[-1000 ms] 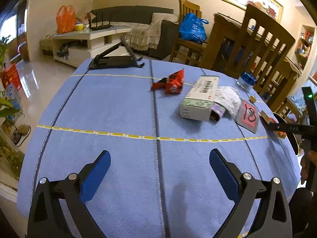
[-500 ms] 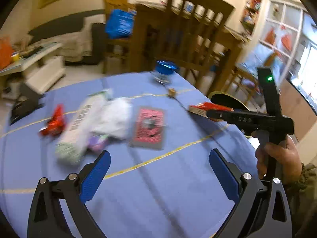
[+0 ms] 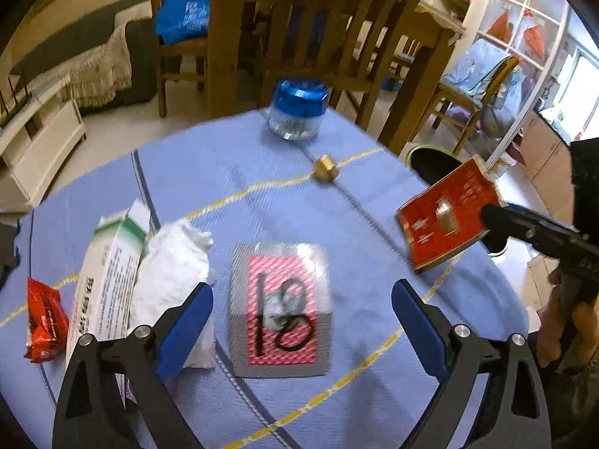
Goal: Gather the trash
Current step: 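Carry the red pack toward the bin with the right tool while the left tool grasps the pink card box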
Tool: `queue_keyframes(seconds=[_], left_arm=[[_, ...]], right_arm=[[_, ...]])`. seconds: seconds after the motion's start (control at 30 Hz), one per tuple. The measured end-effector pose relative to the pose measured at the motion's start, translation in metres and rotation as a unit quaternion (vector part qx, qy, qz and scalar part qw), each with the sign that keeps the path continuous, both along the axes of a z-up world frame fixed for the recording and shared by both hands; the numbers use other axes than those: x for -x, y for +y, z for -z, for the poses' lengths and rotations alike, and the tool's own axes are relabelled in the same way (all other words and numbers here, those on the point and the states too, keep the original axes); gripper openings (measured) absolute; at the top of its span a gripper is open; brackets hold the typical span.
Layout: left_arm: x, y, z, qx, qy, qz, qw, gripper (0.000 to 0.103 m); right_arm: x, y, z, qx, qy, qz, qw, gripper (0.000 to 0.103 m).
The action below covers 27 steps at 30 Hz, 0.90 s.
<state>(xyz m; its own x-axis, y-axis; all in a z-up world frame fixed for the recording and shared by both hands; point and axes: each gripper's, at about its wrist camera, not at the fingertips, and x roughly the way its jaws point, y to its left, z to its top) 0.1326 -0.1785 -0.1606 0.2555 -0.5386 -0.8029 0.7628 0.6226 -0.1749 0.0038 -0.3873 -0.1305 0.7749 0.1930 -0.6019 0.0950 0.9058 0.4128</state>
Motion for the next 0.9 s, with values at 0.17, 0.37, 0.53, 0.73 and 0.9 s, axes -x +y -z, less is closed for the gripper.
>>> queue_keyframes(seconds=[0.17,0.37,0.53,0.73,0.9], left_arm=[[0.001,-0.005,0.013,-0.022,0.005,0.018,0.9996,0.093],[0.004,-0.014,0.015,-0.028,0.004,0.029,0.9992,0.095],[0.004,-0.021,0.011,-0.019,0.007,0.031,0.9993,0.096],[0.011,-0.028,0.015,-0.056,-0.028,0.024,0.9978,0.081],[0.004,-0.024,0.01,-0.06,-0.022,0.002,0.9979,0.054]], right_arm=[[-0.017,-0.005,0.031,-0.022,0.078,0.006,0.997,0.035],[-0.022,-0.006,0.038,-0.044,0.09,-0.001,0.995,0.034],[-0.022,-0.025,0.052,-0.155,0.087,0.004,0.984,0.037],[-0.017,-0.029,0.045,-0.175,0.062,0.009,0.983,0.019],[-0.013,-0.029,0.031,-0.166,0.034,0.008,0.986,0.019]])
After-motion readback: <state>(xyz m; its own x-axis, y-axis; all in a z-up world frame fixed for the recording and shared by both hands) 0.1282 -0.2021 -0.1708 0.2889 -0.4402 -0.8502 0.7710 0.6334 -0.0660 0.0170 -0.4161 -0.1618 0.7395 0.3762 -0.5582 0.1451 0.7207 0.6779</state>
